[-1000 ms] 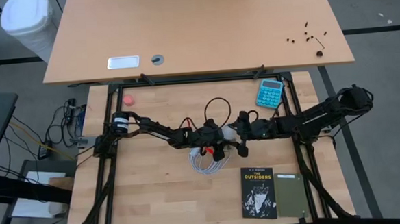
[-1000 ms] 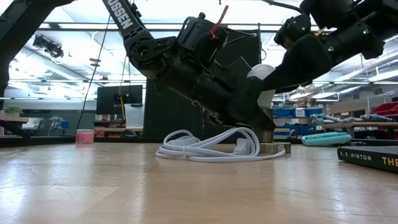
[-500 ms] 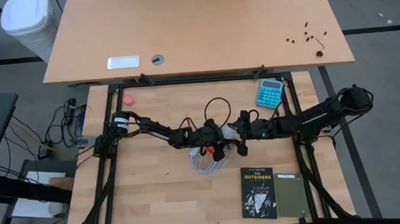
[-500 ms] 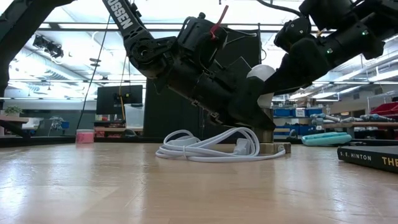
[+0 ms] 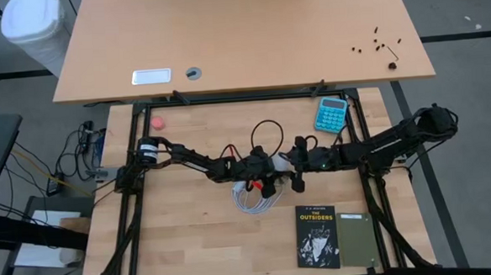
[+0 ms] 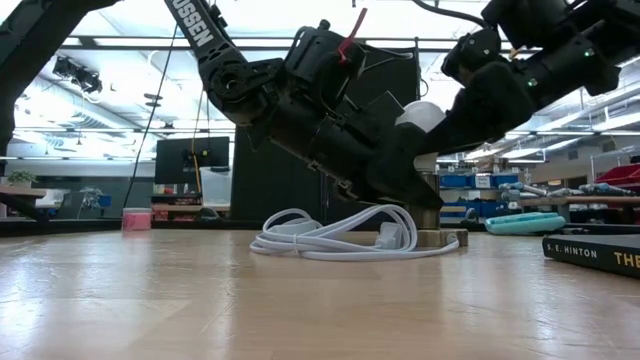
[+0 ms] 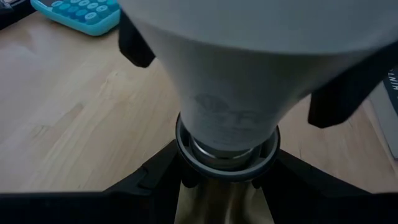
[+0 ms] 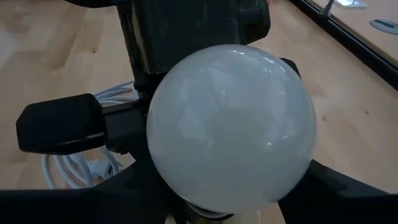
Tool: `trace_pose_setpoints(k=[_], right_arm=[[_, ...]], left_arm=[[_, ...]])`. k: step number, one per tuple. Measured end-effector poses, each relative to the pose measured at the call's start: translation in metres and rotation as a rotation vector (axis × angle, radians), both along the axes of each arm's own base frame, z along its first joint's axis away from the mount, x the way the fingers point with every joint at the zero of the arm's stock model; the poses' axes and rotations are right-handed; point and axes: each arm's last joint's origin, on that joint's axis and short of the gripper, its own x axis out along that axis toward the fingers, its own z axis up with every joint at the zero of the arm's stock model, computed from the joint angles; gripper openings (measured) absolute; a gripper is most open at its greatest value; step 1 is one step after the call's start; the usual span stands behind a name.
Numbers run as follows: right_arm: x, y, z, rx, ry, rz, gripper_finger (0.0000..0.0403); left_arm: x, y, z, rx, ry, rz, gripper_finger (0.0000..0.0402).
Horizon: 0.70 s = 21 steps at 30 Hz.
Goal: Screw lightbulb
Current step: Insert the white lightbulb into the silver lamp
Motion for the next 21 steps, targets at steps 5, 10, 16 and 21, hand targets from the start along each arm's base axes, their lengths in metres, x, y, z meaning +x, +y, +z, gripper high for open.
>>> trace_pose_setpoints(k=[5,10,16,21], right_arm=[[0.000,0.001,-0.001,0.021,0.016,0.010,0.0262],[0.004,0.001,0.006,0.086,0.141,0.018,0.0309],[0.013,0.002,0.037,0.084,0.308,-0.001,0.0349],[0.016,0.003,0.063,0.075,0.368,0.000,0.0350]], left_arm=[[0.000,0.000,0.000,-0.001,0.000,-0.002,0.0193],[0.000,0.000,0.000,-0.001,0.000,-0.001,0.0193],[0.000,0.000,0.000,-0.003,0.000,-0.005,0.0193],[0.000,0.000,0.000,-0.003,0.000,-0.005,0.0193]])
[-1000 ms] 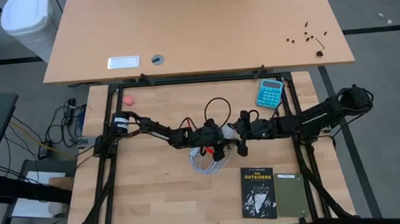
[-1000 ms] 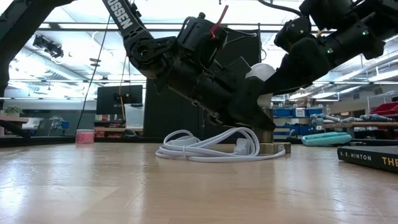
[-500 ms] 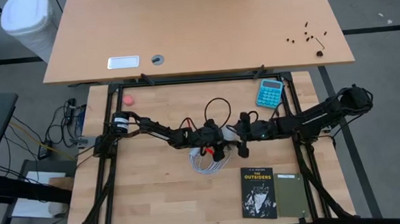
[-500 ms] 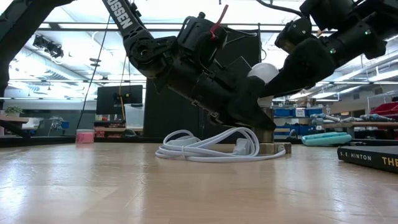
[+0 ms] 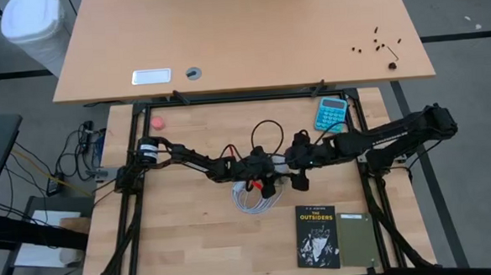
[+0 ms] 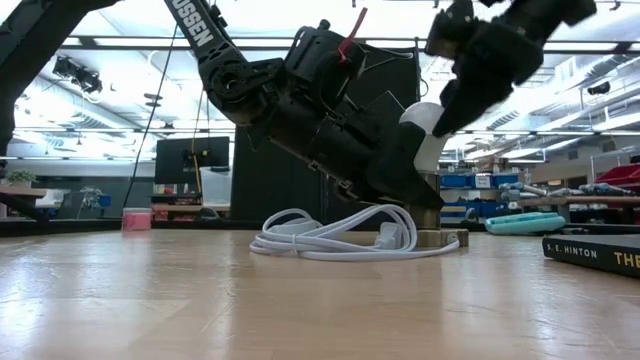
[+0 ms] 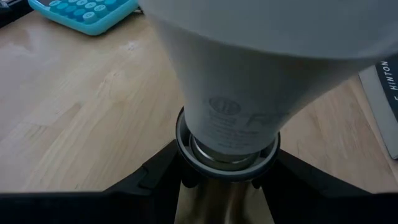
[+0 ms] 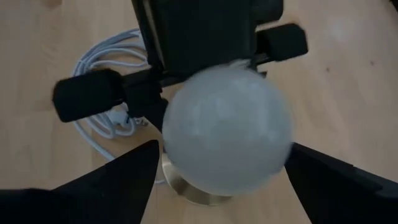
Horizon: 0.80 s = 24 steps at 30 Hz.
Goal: Screw lightbulb
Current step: Insert the white lightbulb into the silver lamp
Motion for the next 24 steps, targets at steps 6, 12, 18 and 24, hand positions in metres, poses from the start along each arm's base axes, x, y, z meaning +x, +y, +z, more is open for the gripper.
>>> trace_pose_setpoints(k=[6,12,18,24], right_arm=[[0.005,0.001,0.013,0.012,0.039,0.029,0.0343],[0.026,0.003,0.007,-0.025,0.185,0.072,0.0343],[0.048,0.006,0.016,-0.085,0.324,0.157,0.0341],[0.061,0.007,0.015,-0.174,0.428,0.313,0.0328]], left_arm=[[0.000,0.000,0.000,-0.003,0.000,-0.006,0.0193],[0.000,0.000,0.000,-0.007,-0.004,-0.012,0.0193],[0.000,0.000,0.000,-0.008,-0.005,-0.015,0.0193],[0.000,-0.001,0.001,-0.011,-0.008,-0.021,0.0193]])
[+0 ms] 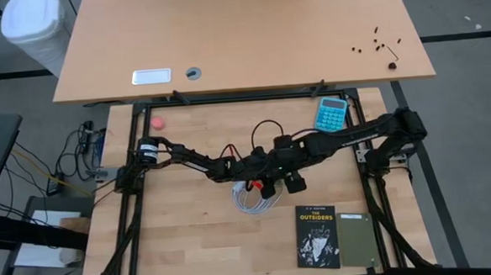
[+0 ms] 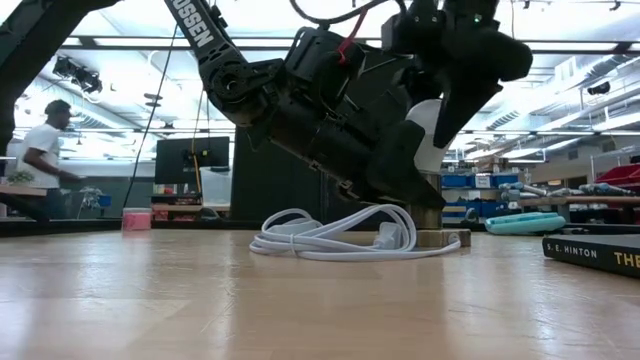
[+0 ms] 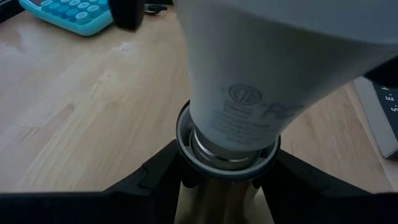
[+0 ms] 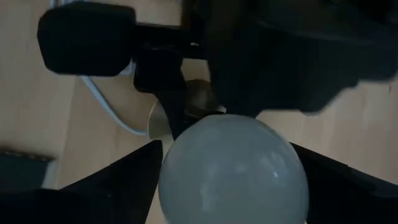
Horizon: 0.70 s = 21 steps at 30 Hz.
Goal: Screw lightbulb
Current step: Insert the white lightbulb into the silver lamp
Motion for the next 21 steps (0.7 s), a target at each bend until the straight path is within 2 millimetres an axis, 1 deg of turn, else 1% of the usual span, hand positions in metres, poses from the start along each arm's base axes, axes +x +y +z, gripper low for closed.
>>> trace_pose_setpoints(k=[8,21], right_arm=[[0.0028,0.0003,-0.0045,-0.056,0.056,0.166,0.0296],[0.0025,0.0021,-0.0048,-0.074,0.083,0.376,0.0293]], left_arm=[[0.0001,-0.0004,0.0001,-0.006,-0.001,-0.012,0.0193],[0.0003,-0.0017,0.0000,-0.014,0.002,-0.097,0.0193]])
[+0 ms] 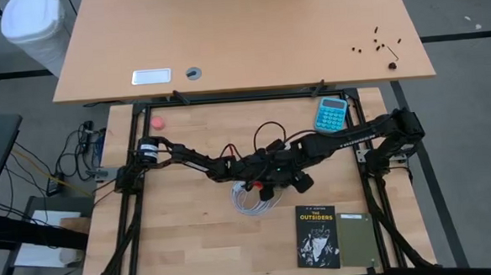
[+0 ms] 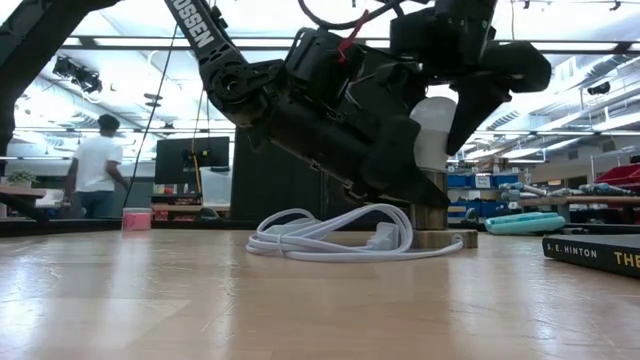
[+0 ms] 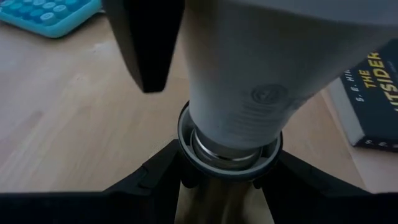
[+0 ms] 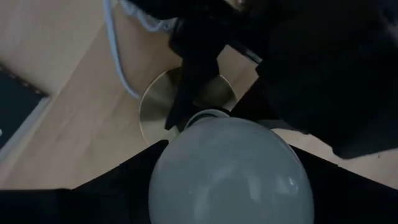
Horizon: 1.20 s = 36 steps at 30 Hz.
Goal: Screw lightbulb
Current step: Insert the white lightbulb into the silver lamp
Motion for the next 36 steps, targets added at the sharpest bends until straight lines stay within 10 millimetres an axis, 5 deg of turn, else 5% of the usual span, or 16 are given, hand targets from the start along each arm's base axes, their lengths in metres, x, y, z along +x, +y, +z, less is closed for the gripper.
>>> trace_pose_setpoints(k=[11,36], right_arm=[[0.002,0.009,0.000,0.000,-0.017,0.125,0.0288],[0.002,0.017,0.000,0.058,-0.039,-0.066,0.0273]], left_arm=[[0.000,-0.002,-0.001,0.016,0.009,-0.150,0.0193],[0.000,0.002,0.000,-0.053,-0.008,-0.039,0.0193]])
